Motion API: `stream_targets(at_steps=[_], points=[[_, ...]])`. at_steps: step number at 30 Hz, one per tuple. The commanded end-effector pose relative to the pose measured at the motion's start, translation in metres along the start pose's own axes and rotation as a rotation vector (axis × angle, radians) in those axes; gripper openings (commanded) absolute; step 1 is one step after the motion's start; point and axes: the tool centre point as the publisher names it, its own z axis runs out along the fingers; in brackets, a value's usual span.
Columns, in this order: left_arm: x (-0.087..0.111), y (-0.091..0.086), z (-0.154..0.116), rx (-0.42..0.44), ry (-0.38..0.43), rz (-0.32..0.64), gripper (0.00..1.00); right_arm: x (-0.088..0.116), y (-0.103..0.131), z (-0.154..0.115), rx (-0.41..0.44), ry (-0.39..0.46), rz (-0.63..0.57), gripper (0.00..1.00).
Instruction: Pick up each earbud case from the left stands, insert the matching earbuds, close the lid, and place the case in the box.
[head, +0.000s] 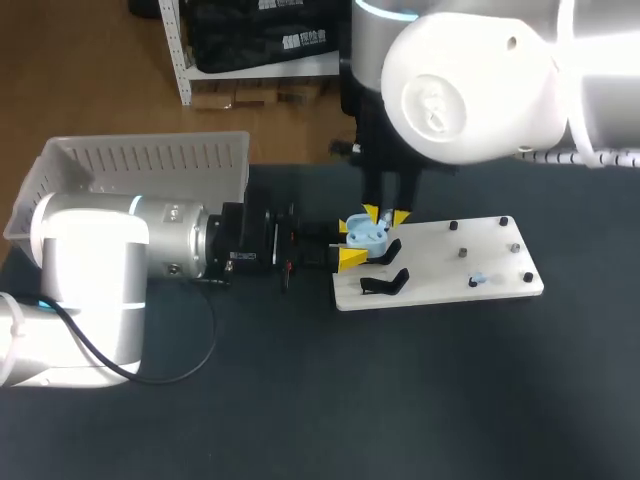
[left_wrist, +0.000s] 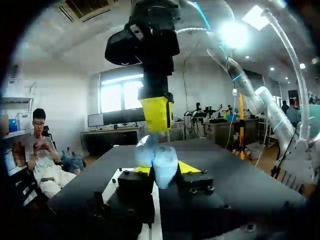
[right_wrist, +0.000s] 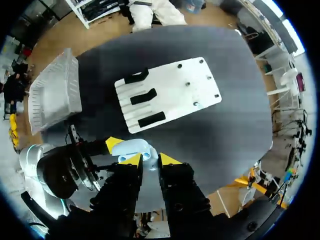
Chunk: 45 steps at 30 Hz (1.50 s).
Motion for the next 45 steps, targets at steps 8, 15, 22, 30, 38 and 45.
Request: stream_targets(at_steps=[8, 15, 22, 30, 38, 45], points=[[0.001, -0.001, 0.001, -0.005, -0.004, 0.003, 0.0, 0.017, -0.002, -0.011, -0.042, -0.031, 0.062, 0.0], [0.001, -0.001, 0.001, -0.005, -0.004, 0.003, 0.0, 0.017, -0.002, -0.011, -0.042, -0.031, 0.062, 0.0], [0.001, -0.001, 0.001, -0.005, -0.004, 0.003, 0.0, 0.015, 0.003, -0.014, -0.024, -0.027, 0.08, 0.0], [0.001, -0.001, 0.001, -0.005, -0.004, 0.003, 0.0, 0.014, 0.009, -0.022, 0.007, -0.041, 0.237, 0.0], [0.001, -0.001, 0.001, -0.005, -0.004, 0.003, 0.0, 0.022, 0.015, -0.022, 0.063, 0.003, 0.333, 0.0], [0.001, -0.001, 0.001, -0.005, -0.004, 0.003, 0.0, 0.025, 0.021, -0.018, 0.086, 0.001, 0.318, 0.0]])
